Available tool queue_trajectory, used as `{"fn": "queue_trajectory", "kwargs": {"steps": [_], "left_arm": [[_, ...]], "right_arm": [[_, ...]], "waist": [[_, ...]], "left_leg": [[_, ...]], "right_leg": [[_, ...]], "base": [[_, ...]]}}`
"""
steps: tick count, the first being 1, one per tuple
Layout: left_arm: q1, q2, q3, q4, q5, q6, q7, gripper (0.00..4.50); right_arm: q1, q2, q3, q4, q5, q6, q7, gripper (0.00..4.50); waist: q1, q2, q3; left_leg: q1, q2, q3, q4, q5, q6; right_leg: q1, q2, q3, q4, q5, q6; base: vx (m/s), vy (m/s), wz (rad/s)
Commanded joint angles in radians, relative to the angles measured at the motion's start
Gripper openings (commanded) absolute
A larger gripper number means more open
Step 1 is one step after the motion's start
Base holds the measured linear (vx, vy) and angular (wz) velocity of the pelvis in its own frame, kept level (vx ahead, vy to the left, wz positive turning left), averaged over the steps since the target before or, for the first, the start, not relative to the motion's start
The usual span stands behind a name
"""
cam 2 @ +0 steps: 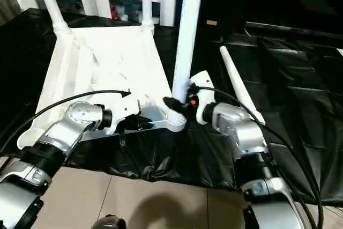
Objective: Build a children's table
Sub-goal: Insert table leg to table base
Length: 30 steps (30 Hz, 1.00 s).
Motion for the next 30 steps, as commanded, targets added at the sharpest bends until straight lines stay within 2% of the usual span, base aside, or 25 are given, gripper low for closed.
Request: {"fn": "queue_trajectory", "kwargs": {"steps": [1,5,12,14,15,16,17,19,20,22,23,25,30], "left_arm": [[0.005,-0.01,-0.002,0.004,-0.002,0.01,-0.013,0.0],[0.003,-0.013,0.006,-0.011,-0.016,0.015,-0.021,0.0],[0.001,-0.018,0.021,-0.012,-0.021,0.017,-0.009,0.0],[0.0,-0.021,0.029,-0.013,-0.025,0.022,-0.007,0.0],[0.0,-0.021,0.029,-0.013,-0.025,0.022,-0.007,0.0],[-0.002,-0.022,0.033,-0.012,-0.026,0.023,-0.006,0.0],[-0.004,-0.026,0.038,-0.009,-0.027,0.022,0.003,0.0],[-0.007,-0.029,0.043,-0.004,-0.027,0.022,0.01,0.0],[-0.012,-0.034,0.047,0.004,-0.026,0.019,0.022,0.0],[-0.016,-0.038,0.05,0.01,-0.026,0.019,0.028,0.0],[-0.019,-0.04,0.052,0.014,-0.025,0.019,0.033,0.0],[-0.031,-0.051,0.06,0.03,-0.023,0.019,0.052,0.0],[-0.048,-0.063,0.069,0.055,-0.015,0.015,0.078,0.0]], "right_arm": [[-0.004,0.003,0.008,0.033,-0.018,-0.007,0.0,1.9],[-0.01,0.015,-0.013,0.068,-0.009,-0.034,0.0,1.9],[0.012,0.024,-0.061,0.074,0.036,-0.032,0.003,1.9],[0.029,0.027,-0.094,0.074,0.065,-0.031,-0.001,1.9],[0.029,0.027,-0.094,0.074,0.065,-0.031,-0.001,1.9],[0.045,0.029,-0.107,0.072,0.077,-0.039,0.002,1.9],[0.066,0.032,-0.118,0.069,0.086,-0.048,0.0,1.9],[0.085,0.036,-0.125,0.064,0.091,-0.059,0.0,1.9],[0.108,0.044,-0.13,0.058,0.095,-0.075,0.002,1.9],[0.122,0.049,-0.135,0.055,0.096,-0.088,0.001,1.9],[0.133,0.054,-0.138,0.054,0.096,-0.096,0.0,1.9],[0.166,0.067,-0.148,0.05,0.098,-0.126,-0.007,1.9],[0.229,0.082,-0.143,-0.013,0.096,-0.155,-0.03,1.9]], "waist": [[-0.001,-0.002,-0.079],[-0.001,-0.003,-0.08],[0.0,-0.004,-0.08],[0.0,-0.004,-0.08],[0.001,0.0,-0.081],[0.002,-0.002,-0.08],[0.003,0.002,-0.081],[0.004,0.001,-0.082],[0.004,0.007,-0.081],[0.002,0.002,-0.081],[0.004,0.007,-0.081],[0.005,0.009,-0.08],[0.008,0.009,-0.077]], "left_leg": [[0.031,0.035,-0.021,-0.068,-0.211,-0.025],[0.03,0.034,-0.022,-0.068,-0.21,-0.023],[0.03,0.035,-0.021,-0.067,-0.2,-0.012],[0.03,0.035,-0.021,-0.067,-0.197,-0.009],[0.03,0.035,-0.021,-0.066,-0.197,-0.009],[0.029,0.035,-0.021,-0.067,-0.201,-0.009],[0.03,0.035,-0.021,-0.067,-0.205,-0.01],[0.03,0.036,-0.022,-0.067,-0.208,-0.011],[0.031,0.036,-0.023,-0.068,-0.213,-0.013],[0.03,0.035,-0.023,-0.069,-0.221,-0.015],[0.03,0.035,-0.023,-0.068,-0.223,-0.016],[0.032,0.036,-0.024,-0.07,-0.247,-0.022],[0.034,0.037,-0.027,-0.074,-0.27,-0.025]], "right_leg": [[0.042,-0.079,0.048,-0.079,-0.115,-0.201],[0.043,-0.079,0.048,-0.078,-0.113,-0.201],[0.043,-0.08,0.048,-0.078,-0.104,-0.205],[0.043,-0.08,0.048,-0.078,-0.101,-0.206],[0.043,-0.08,0.048,-0.078,-0.098,-0.207],[0.043,-0.079,0.048,-0.079,-0.1,-0.207],[0.043,-0.08,0.048,-0.08,-0.099,-0.207],[0.043,-0.08,0.048,-0.079,-0.095,-0.208],[0.042,-0.08,0.047,-0.079,-0.097,-0.209],[0.043,-0.079,0.046,-0.081,-0.103,-0.209],[0.043,-0.08,0.047,-0.081,-0.106,-0.208],[0.042,-0.081,0.047,-0.085,-0.129,-0.203],[0.04,-0.083,0.048,-0.091,-0.171,-0.19]], "base": [[0.0,0.0,0.0],[0.0,0.0,0.0],[0.0,0.0,0.0],[0.0,0.0,0.0],[0.0,0.0,0.0],[0.0,0.0,0.0],[0.0,0.0,0.0],[0.0,0.0,0.0],[0.0,0.0,0.0],[0.0,0.0,0.0],[0.0,0.0,0.0],[0.0,0.0,0.0],[0.0,0.0,0.0]]}}
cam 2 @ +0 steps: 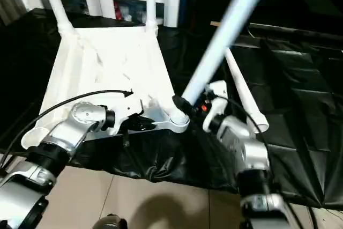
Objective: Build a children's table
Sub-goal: Insert table leg to table base
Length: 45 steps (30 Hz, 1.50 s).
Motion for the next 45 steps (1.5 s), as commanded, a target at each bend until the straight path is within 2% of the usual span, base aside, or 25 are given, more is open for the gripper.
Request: {"fn": "queue_trajectory", "kwargs": {"steps": [1,5,6,9,14,15,17,19,21,22,25,30,36,39,45], "left_arm": [[-0.033,-0.015,0.049,0.017,-0.015,-0.011,0.074,0.0],[-0.039,-0.016,0.048,0.025,-0.011,-0.016,0.07,0.0],[-0.039,-0.013,0.045,0.027,-0.008,-0.021,0.064,0.0],[-0.04,-0.013,0.044,0.029,-0.007,-0.022,0.063,0.0],[-0.026,0.009,0.023,0.015,0.002,-0.041,0.013,0.0],[-0.025,0.013,0.02,0.013,0.003,-0.043,0.006,0.0],[-0.026,0.02,0.015,0.013,0.005,-0.048,-0.013,0.0],[-0.026,0.027,0.011,0.008,0.004,-0.05,-0.032,0.0],[-0.026,0.03,0.01,0.004,0.002,-0.051,-0.04,0.0],[-0.022,0.041,0.005,-0.008,-0.004,-0.056,-0.074,0.0],[-0.009,0.056,-0.003,-0.035,-0.018,-0.062,-0.127,0.0],[0.019,0.084,-0.012,-0.091,-0.059,-0.072,-0.248,0.0],[0.009,0.111,-0.015,-0.089,-0.063,-0.069,-0.323,0.0],[0.001,0.111,-0.011,-0.078,-0.061,-0.069,-0.319,0.0],[-0.024,0.087,0.013,-0.027,-0.024,-0.084,-0.203,0.0]], "right_arm": [[0.061,-0.003,0.027,-0.025,-0.033,0.015,-0.013,1.9],[0.063,-0.025,0.073,-0.058,-0.084,0.016,-0.024,1.9],[0.051,-0.04,0.102,-0.056,-0.117,0.011,-0.018,1.9],[0.046,-0.044,0.109,-0.054,-0.126,0.009,-0.014,1.9],[-0.026,-0.076,0.186,-0.017,-0.17,0.045,0.044,1.9],[-0.037,-0.081,0.198,-0.004,-0.178,0.046,0.06,1.9],[-0.057,-0.09,0.223,0.021,-0.199,0.037,0.096,1.9],[-0.074,-0.097,0.239,0.045,-0.208,0.028,0.131,1.9],[-0.081,-0.1,0.245,0.055,-0.21,0.025,0.146,1.9],[-0.101,-0.106,0.256,0.097,-0.211,0.009,0.198,1.9],[-0.11,-0.118,0.269,0.136,-0.209,-0.016,0.267,1.9],[-0.088,-0.157,0.307,0.116,-0.189,-0.046,0.427,1.9],[-0.058,-0.195,0.351,0.092,-0.195,-0.095,0.574,1.9],[-0.052,-0.197,0.355,0.087,-0.193,-0.101,0.59,1.9],[-0.051,-0.171,0.337,0.105,-0.192,-0.121,0.552,1.9]], "waist": [[-0.003,0.005,-0.076],[-0.003,0.006,-0.076],[-0.003,0.007,-0.075],[-0.004,0.008,-0.075],[-0.012,0.006,-0.073],[-0.012,0.002,-0.073],[-0.012,0.004,-0.073],[-0.013,0.0,-0.073],[-0.013,0.002,-0.075],[-0.015,-0.003,-0.075],[-0.014,-0.001,-0.075],[-0.009,0.003,-0.075],[-0.001,0.008,-0.069],[-0.002,0.007,-0.066],[-0.003,0.005,-0.065]], "left_leg": [[0.033,0.038,-0.027,-0.075,-0.272,-0.026],[0.031,0.036,-0.027,-0.075,-0.269,-0.026],[0.032,0.036,-0.028,-0.075,-0.268,-0.027],[0.031,0.036,-0.027,-0.075,-0.273,-0.026],[0.03,0.035,-0.028,-0.077,-0.287,-0.028],[0.029,0.035,-0.028,-0.075,-0.284,-0.026],[0.031,0.036,-0.027,-0.075,-0.28,-0.024],[0.029,0.036,-0.026,-0.075,-0.269,-0.02],[0.03,0.037,-0.026,-0.074,-0.26,-0.016],[0.029,0.037,-0.025,-0.073,-0.256,-0.014],[0.029,0.038,-0.024,-0.072,-0.256,-0.007],[0.031,0.042,-0.023,-0.074,-0.265,-0.001],[0.039,0.044,-0.025,-0.08,-0.333,-0.019],[0.044,0.046,-0.029,-0.086,-0.377,-0.033],[0.048,0.045,-0.03,-0.087,-0.396,-0.038]], "right_leg": [[0.036,-0.081,0.048,-0.09,-0.172,-0.187],[0.037,-0.08,0.048,-0.093,-0.184,-0.179],[0.037,-0.079,0.047,-0.092,-0.186,-0.177],[0.036,-0.08,0.049,-0.094,-0.197,-0.175],[0.036,-0.078,0.048,-0.096,-0.228,-0.17],[0.038,-0.08,0.048,-0.095,-0.235,-0.168],[0.035,-0.08,0.049,-0.097,-0.233,-0.168],[0.037,-0.079,0.049,-0.094,-0.214,-0.173],[0.036,-0.078,0.048,-0.091,-0.187,-0.182],[0.038,-0.078,0.048,-0.09,-0.174,-0.188],[0.038,-0.079,0.048,-0.089,-0.168,-0.197],[0.037,-0.076,0.047,-0.086,-0.148,-0.21],[0.032,-0.081,0.048,-0.096,-0.24,-0.206],[0.032,-0.084,0.049,-0.103,-0.303,-0.197],[0.029,-0.085,0.05,-0.108,-0.325,-0.197]], "base": [[0.0,0.0,0.0],[0.0,0.0,0.0],[0.0,0.0,0.0],[0.0,0.0,0.0],[0.0,0.0,0.0],[0.0,0.0,0.0],[0.0,0.0,0.0],[0.0,0.0,0.0],[0.0,0.0,0.0],[0.0,0.0,0.0],[0.0,0.0,0.0],[0.0,0.0,0.0],[0.0,0.0,0.0],[0.0,0.0,0.0],[0.0,0.0,0.0]]}}
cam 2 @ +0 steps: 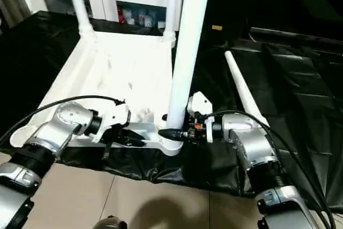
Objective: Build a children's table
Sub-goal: Insert table leg to table base
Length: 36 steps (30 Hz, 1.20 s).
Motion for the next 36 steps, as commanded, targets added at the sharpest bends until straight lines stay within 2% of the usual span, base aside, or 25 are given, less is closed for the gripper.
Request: {"fn": "queue_trajectory", "kwargs": {"steps": [1,3,4,6,8,9,10,11,13,15,17,19,20,21,22,26,30,32,35,36], "left_arm": [[-0.056,-0.02,0.034,0.0,0.008,-0.015,0.103,0.0],[-0.068,-0.036,0.052,0.016,0.015,0.001,0.169,0.0],[-0.072,-0.043,0.059,0.02,0.015,0.012,0.195,0.0],[-0.081,-0.059,0.075,0.024,0.014,0.04,0.244,0.0],[-0.091,-0.08,0.092,0.021,0.012,0.074,0.297,0.0],[-0.091,-0.08,0.092,0.021,0.012,0.074,0.297,0.0],[-0.1,-0.105,0.105,0.012,0.012,0.111,0.344,0.0],[-0.1,-0.107,0.106,0.011,0.012,0.114,0.349,0.0],[-0.108,-0.146,0.119,-0.009,0.015,0.174,0.424,0.0],[-0.11,-0.168,0.123,-0.023,0.023,0.208,0.473,0.0],[-0.104,-0.221,0.128,-0.064,0.035,0.291,0.558,0.0],[-0.093,-0.249,0.123,-0.091,0.045,0.319,0.593,0.0],[-0.088,-0.258,0.119,-0.101,0.049,0.326,0.602,0.0],[-0.081,-0.269,0.112,-0.113,0.054,0.334,0.611,0.0],[-0.075,-0.273,0.098,-0.12,0.066,0.334,0.615,0.0],[-0.074,-0.266,0.088,-0.121,0.071,0.334,0.617,0.0],[-0.072,-0.255,0.084,-0.132,0.076,0.346,0.623,0.0],[-0.071,-0.248,0.08,-0.135,0.081,0.34,0.619,0.0],[-0.069,-0.24,0.075,-0.136,0.08,0.323,0.599,0.0],[-0.068,-0.236,0.072,-0.138,0.079,0.317,0.591,0.0]], "right_arm": [[0.048,0.018,0.064,0.054,-0.035,0.027,0.017,1.9],[0.039,0.042,0.045,0.084,-0.042,0.017,-0.037,1.9],[0.032,0.051,0.039,0.1,-0.048,0.015,-0.065,1.9],[0.01,0.073,0.025,0.147,-0.073,0.011,-0.147,1.9],[-0.027,0.103,0.004,0.224,-0.107,0.012,-0.285,1.9],[-0.027,0.103,0.004,0.224,-0.107,0.012,-0.285,1.9],[-0.062,0.134,-0.024,0.294,-0.123,0.02,-0.41,1.9],[-0.065,0.137,-0.026,0.299,-0.123,0.021,-0.419,1.9],[-0.105,0.176,-0.066,0.373,-0.118,0.037,-0.542,1.9],[-0.127,0.197,-0.086,0.412,-0.113,0.046,-0.602,1.89],[-0.169,0.236,-0.122,0.477,-0.092,0.071,-0.687,1.89],[-0.193,0.256,-0.137,0.519,-0.087,0.076,-0.723,1.89],[-0.202,0.262,-0.138,0.535,-0.091,0.073,-0.732,1.89],[-0.212,0.269,-0.138,0.554,-0.097,0.071,-0.742,1.89],[-0.223,0.278,-0.134,0.573,-0.106,0.068,-0.744,1.89],[-0.236,0.289,-0.124,0.594,-0.12,0.055,-0.73,1.89],[-0.252,0.298,-0.131,0.617,-0.126,0.048,-0.724,1.89],[-0.262,0.301,-0.144,0.624,-0.115,0.03,-0.71,2.45],[-0.276,0.302,-0.165,0.628,-0.097,0.017,-0.696,2.68],[-0.279,0.302,-0.168,0.626,-0.092,0.013,-0.686,2.93]], "waist": [[-0.005,0.005,-0.059],[-0.007,0.003,-0.056],[-0.01,0.0,-0.056],[-0.015,0.001,-0.053],[-0.025,-0.004,-0.051],[-0.034,-0.002,-0.048],[-0.038,-0.002,-0.049],[-0.05,-0.002,-0.05],[-0.06,0.002,-0.051],[-0.071,0.004,-0.052],[-0.074,0.007,-0.052],[-0.072,0.001,-0.052],[-0.072,-0.003,-0.052],[-0.071,-0.001,-0.053],[-0.071,-0.004,-0.052],[-0.066,-0.006,-0.054],[-0.066,-0.006,-0.055],[-0.067,-0.005,-0.056],[-0.064,-0.005,-0.057],[-0.064,-0.006,-0.059]], "left_leg": [[0.038,0.046,-0.03,-0.084,-0.399,-0.041],[0.041,0.046,-0.032,-0.085,-0.415,-0.045],[0.036,0.046,-0.035,-0.087,-0.421,-0.05],[0.037,0.044,-0.039,-0.088,-0.441,-0.056],[0.034,0.043,-0.042,-0.089,-0.452,-0.066],[0.032,0.04,-0.048,-0.092,-0.471,-0.076],[0.032,0.04,-0.05,-0.093,-0.479,-0.079],[0.03,0.04,-0.054,-0.095,-0.489,-0.086],[0.031,0.039,-0.057,-0.097,-0.507,-0.089],[0.032,0.04,-0.058,-0.099,-0.522,-0.089],[0.034,0.039,-0.056,-0.1,-0.512,-0.084],[0.037,0.036,-0.051,-0.096,-0.495,-0.073],[0.03,0.033,-0.051,-0.097,-0.471,-0.061],[0.028,0.034,-0.05,-0.098,-0.452,-0.055],[0.029,0.034,-0.049,-0.098,-0.451,-0.051],[0.036,0.03,-0.042,-0.094,-0.428,-0.034],[0.034,0.031,-0.04,-0.095,-0.397,-0.024],[0.033,0.031,-0.041,-0.095,-0.397,-0.024],[0.033,0.032,-0.039,-0.095,-0.375,-0.023],[0.031,0.032,-0.04,-0.095,-0.364,-0.022]], "right_leg": [[0.014,-0.087,0.051,-0.101,-0.335,-0.196],[0.009,-0.09,0.052,-0.106,-0.384,-0.187],[0.013,-0.09,0.05,-0.107,-0.403,-0.18],[0.011,-0.093,0.047,-0.112,-0.454,-0.164],[0.01,-0.095,0.045,-0.115,-0.502,-0.155],[0.012,-0.095,0.039,-0.118,-0.548,-0.138],[0.013,-0.096,0.036,-0.121,-0.566,-0.127],[0.014,-0.096,0.032,-0.121,-0.565,-0.127],[0.013,-0.094,0.029,-0.125,-0.547,-0.127],[0.014,-0.09,0.029,-0.123,-0.481,-0.148],[0.013,-0.088,0.029,-0.12,-0.419,-0.172],[0.012,-0.088,0.032,-0.124,-0.405,-0.177],[0.018,-0.087,0.032,-0.125,-0.402,-0.171],[0.019,-0.087,0.034,-0.122,-0.386,-0.169],[0.017,-0.086,0.034,-0.124,-0.384,-0.169],[0.014,-0.083,0.041,-0.124,-0.353,-0.176],[0.017,-0.082,0.042,-0.12,-0.333,-0.186],[0.018,-0.082,0.042,-0.121,-0.348,-0.184],[0.018,-0.082,0.043,-0.121,-0.326,-0.188],[0.02,-0.081,0.043,-0.117,-0.308,-0.192]], "base": [[0.0,0.0,0.0],[0.0,0.0,0.0],[0.0,0.0,0.0],[0.0,0.0,0.0],[0.0,0.0,0.0],[0.0,0.0,0.0],[0.0,0.0,0.0],[0.0,0.0,0.0],[-0.033,0.024,-0.19],[-0.014,0.013,-0.09],[0.0,0.0,0.0],[0.0,0.0,0.0],[0.0,0.0,0.0],[0.0,0.0,0.0],[0.0,0.0,0.0],[0.0,0.0,0.0],[0.0,0.0,0.0],[0.0,0.0,0.0],[0.0,0.0,0.0],[0.0,0.0,0.0]]}}
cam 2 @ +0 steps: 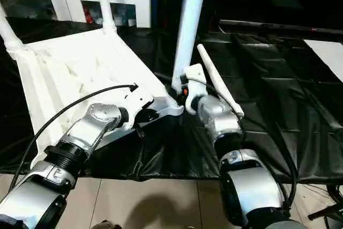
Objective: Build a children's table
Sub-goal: Insert table leg to table base
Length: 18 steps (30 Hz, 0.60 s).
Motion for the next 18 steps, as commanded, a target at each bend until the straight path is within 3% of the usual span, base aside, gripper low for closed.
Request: {"fn": "queue_trajectory", "kwargs": {"steps": [1,6,11,13,18], "left_arm": [[-0.03,-0.002,-0.009,-0.08,-0.006,-0.071,-0.015,0.0],[-0.012,0.042,-0.039,-0.092,-0.013,-0.133,-0.114,0.0],[0.002,0.08,-0.044,-0.103,-0.04,-0.176,-0.206,0.0],[0.008,0.094,-0.05,-0.105,-0.049,-0.196,-0.242,0.0],[0.024,0.142,-0.066,-0.086,-0.063,-0.268,-0.363,0.0]], "right_arm": [[0.033,0.041,0.029,0.064,-0.002,0.036,0.053,2.93],[0.018,0.025,0.018,0.037,0.007,-0.003,0.155,3.48],[0.036,-0.016,0.048,-0.014,0.003,-0.02,0.285,3.83],[0.048,-0.032,0.065,-0.04,0.003,-0.011,0.345,3.93],[0.12,-0.1,0.136,-0.147,-0.02,-0.033,0.55,3.93]], "waist": [[0.002,0.006,-0.065],[0.008,0.006,-0.073],[0.012,0.013,-0.079],[0.017,0.012,-0.078],[0.039,0.013,-0.072]], "left_leg": [[0.015,0.043,-0.02,-0.077,-0.352,-0.017],[0.009,0.043,-0.015,-0.07,-0.293,0.001],[0.004,0.044,-0.009,-0.06,-0.18,0.04],[0.003,0.045,-0.008,-0.06,-0.187,0.047],[0.01,0.049,-0.006,-0.064,-0.26,0.024]], "right_leg": [[0.031,-0.077,0.049,-0.088,-0.3,-0.186],[0.035,-0.078,0.05,-0.078,-0.209,-0.208],[0.038,-0.069,0.046,-0.054,-0.012,-0.259],[0.04,-0.069,0.045,-0.054,-0.017,-0.264],[0.035,-0.072,0.046,-0.067,-0.14,-0.234]], "base": [[0.0,0.0,0.0],[0.0,0.0,0.0],[0.0,0.0,0.0],[0.0,0.0,0.0],[0.0,0.0,0.0]]}}
